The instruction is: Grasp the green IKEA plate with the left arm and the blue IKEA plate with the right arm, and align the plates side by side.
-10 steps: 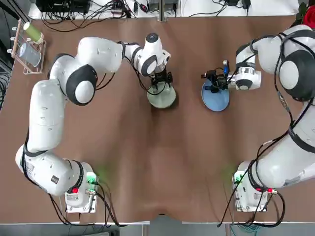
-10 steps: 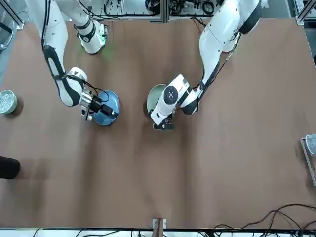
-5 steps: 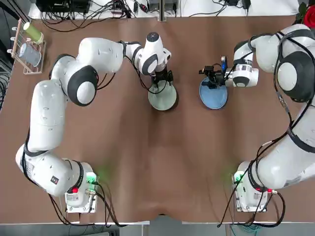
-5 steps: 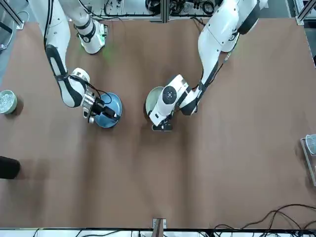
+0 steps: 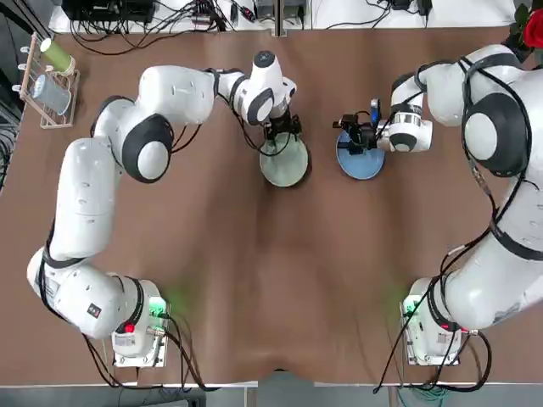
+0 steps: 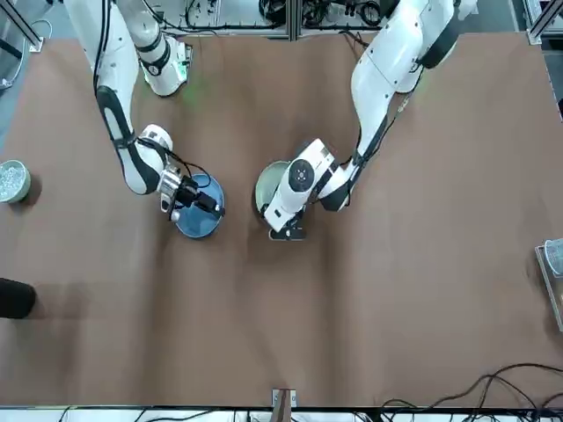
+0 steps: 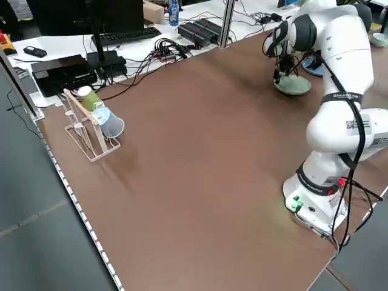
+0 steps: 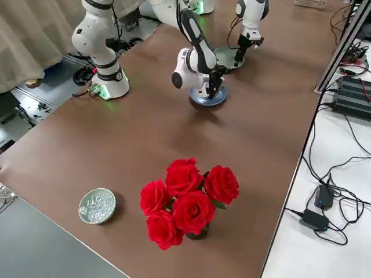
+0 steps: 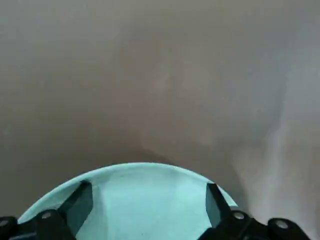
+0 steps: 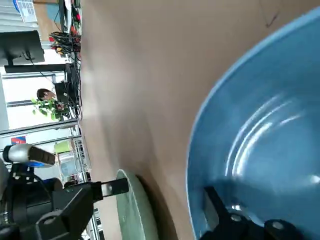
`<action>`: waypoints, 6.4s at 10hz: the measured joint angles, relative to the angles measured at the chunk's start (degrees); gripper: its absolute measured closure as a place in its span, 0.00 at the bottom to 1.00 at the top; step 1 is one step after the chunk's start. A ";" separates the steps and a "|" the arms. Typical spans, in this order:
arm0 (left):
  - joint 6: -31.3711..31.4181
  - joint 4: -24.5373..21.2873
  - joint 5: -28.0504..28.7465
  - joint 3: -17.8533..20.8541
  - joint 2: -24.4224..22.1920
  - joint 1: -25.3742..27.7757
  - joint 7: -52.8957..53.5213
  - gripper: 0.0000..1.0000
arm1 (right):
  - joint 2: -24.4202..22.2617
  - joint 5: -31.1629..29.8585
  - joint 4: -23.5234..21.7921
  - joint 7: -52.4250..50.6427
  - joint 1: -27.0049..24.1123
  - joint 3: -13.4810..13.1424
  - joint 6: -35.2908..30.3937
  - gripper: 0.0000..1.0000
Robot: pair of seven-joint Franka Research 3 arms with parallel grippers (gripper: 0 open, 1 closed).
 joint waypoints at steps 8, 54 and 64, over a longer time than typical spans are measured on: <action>0.16 3.13 0.00 0.21 1.77 -0.23 -1.56 0.00 | 2.16 7.33 2.71 0.05 3.59 0.02 -0.09 0.02; 11.25 11.51 0.01 4.23 6.65 -4.75 -15.41 0.00 | 6.41 15.06 10.88 -10.35 14.89 -1.07 3.25 0.00; -8.62 11.23 0.04 4.77 -0.73 -4.15 -15.20 0.00 | -0.05 -1.52 11.68 -7.37 13.10 -1.10 15.99 0.00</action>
